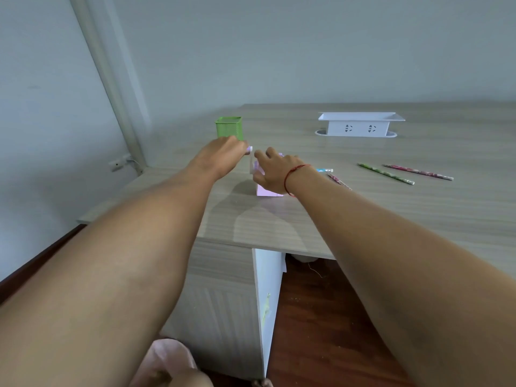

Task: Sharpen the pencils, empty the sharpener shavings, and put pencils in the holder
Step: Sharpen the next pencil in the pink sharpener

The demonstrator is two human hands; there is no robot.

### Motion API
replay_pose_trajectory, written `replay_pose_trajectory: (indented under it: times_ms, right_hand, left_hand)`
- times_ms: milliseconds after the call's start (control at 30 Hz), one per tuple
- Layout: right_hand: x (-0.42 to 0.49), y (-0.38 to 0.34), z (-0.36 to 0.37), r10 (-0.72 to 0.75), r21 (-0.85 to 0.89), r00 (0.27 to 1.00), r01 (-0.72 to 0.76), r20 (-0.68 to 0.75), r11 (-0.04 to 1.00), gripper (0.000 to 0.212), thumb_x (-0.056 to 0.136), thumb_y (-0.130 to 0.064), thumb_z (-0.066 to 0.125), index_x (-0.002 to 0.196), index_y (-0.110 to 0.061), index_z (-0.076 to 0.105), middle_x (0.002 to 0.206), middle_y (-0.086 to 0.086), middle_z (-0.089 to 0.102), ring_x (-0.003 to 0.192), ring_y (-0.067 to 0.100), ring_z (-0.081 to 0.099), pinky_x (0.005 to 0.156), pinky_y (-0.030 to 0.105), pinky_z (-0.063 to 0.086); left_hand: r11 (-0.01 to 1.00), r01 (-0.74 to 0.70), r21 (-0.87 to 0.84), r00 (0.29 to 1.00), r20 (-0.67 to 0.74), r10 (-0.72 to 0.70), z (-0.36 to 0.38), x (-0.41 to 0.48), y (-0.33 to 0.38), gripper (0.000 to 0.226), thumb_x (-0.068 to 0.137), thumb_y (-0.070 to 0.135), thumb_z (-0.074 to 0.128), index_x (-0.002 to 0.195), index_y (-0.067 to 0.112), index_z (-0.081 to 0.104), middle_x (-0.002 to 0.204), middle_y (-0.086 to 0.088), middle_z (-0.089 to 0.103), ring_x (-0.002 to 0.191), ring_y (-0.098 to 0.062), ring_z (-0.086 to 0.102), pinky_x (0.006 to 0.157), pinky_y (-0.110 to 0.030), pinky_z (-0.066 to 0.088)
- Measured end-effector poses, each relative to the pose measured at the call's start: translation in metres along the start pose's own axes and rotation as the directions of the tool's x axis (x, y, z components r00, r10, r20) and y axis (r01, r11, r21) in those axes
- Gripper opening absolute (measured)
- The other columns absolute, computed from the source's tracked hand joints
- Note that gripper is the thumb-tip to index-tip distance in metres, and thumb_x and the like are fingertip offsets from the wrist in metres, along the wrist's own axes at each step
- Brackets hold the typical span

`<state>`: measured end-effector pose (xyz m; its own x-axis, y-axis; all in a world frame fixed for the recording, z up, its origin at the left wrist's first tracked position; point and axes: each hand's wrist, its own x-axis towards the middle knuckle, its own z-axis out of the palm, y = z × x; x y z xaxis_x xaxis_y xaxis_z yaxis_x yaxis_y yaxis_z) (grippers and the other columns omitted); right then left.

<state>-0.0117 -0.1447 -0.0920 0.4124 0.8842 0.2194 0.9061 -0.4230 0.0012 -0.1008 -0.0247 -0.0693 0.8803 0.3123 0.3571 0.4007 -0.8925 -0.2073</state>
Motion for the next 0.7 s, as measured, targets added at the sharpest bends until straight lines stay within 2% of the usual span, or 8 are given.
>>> replay_pose_trajectory:
  times_ms: [200, 267, 333, 433, 500, 700]
  right_hand:
    - [0.003, -0.008, -0.003, 0.031, -0.025, 0.998, -0.03, 0.05, 0.999, 0.045, 0.097, -0.038, 0.032, 0.135, -0.014, 0.037, 0.141, 0.008, 0.038, 0.13, 0.031, 0.043, 0.105, 0.045, 0.037]
    - [0.002, -0.008, -0.006, 0.028, -0.034, 0.998, -0.027, 0.055, 0.999, 0.047, 0.098, -0.04, 0.029, 0.137, -0.015, 0.036, 0.143, 0.009, 0.036, 0.132, 0.033, 0.042, 0.107, 0.047, 0.036]
    - [0.0, -0.008, -0.006, 0.024, -0.034, 0.998, -0.021, 0.064, 0.999, 0.05, 0.098, -0.041, 0.027, 0.141, -0.015, 0.033, 0.146, 0.011, 0.034, 0.133, 0.035, 0.041, 0.107, 0.048, 0.035]
    - [-0.002, -0.01, -0.004, 0.009, -0.02, 0.998, -0.008, 0.055, 1.0, 0.049, 0.098, -0.039, 0.027, 0.14, -0.014, 0.034, 0.144, 0.011, 0.035, 0.131, 0.035, 0.042, 0.105, 0.046, 0.035]
    - [-0.002, -0.008, -0.003, -0.008, -0.022, 0.999, 0.009, 0.04, 1.0, 0.048, 0.098, -0.039, 0.029, 0.139, -0.014, 0.035, 0.142, 0.012, 0.037, 0.128, 0.035, 0.045, 0.103, 0.044, 0.036]
    - [0.0, -0.006, 0.001, -0.051, -0.047, 0.999, 0.051, 0.008, 0.998, 0.046, 0.098, -0.038, 0.031, 0.137, -0.013, 0.037, 0.138, 0.011, 0.041, 0.122, 0.036, 0.049, 0.098, 0.043, 0.04]
  left_hand:
    - [1.0, -0.014, -0.017, 0.998, -0.056, 0.013, -0.008, -0.027, 0.006, 0.026, 0.097, 0.022, 0.038, 0.088, 0.005, 0.055, 0.072, -0.014, 0.045, 0.065, -0.033, 0.047, 0.056, -0.034, 0.03]
    - [0.997, -0.046, -0.061, 0.996, -0.077, 0.041, -0.001, -0.043, 0.01, 0.032, 0.097, 0.029, 0.035, 0.098, 0.009, 0.06, 0.077, -0.018, 0.054, 0.072, -0.038, 0.055, 0.058, -0.037, 0.036]
    - [0.993, -0.079, -0.085, 0.992, -0.101, 0.07, 0.01, -0.057, 0.013, 0.022, 0.097, 0.021, 0.041, 0.106, 0.011, 0.059, 0.086, -0.023, 0.063, 0.081, -0.044, 0.061, 0.062, -0.044, 0.046]
    - [0.996, -0.036, -0.082, 0.999, -0.024, 0.034, 0.021, -0.068, 0.021, 0.022, 0.093, 0.003, 0.042, 0.111, 0.008, 0.055, 0.089, -0.022, 0.062, 0.084, -0.043, 0.061, 0.066, -0.043, 0.045]
    - [0.998, -0.023, -0.063, 0.999, 0.033, 0.025, 0.024, -0.068, 0.026, 0.023, 0.096, 0.007, 0.04, 0.114, 0.004, 0.054, 0.097, -0.022, 0.062, 0.091, -0.04, 0.06, 0.071, -0.039, 0.043]
    - [1.0, 0.018, 0.006, 0.981, 0.191, -0.019, 0.044, -0.057, 0.025, 0.023, 0.097, 0.013, 0.039, 0.1, 0.002, 0.059, 0.103, -0.02, 0.064, 0.098, -0.037, 0.061, 0.071, -0.033, 0.039]
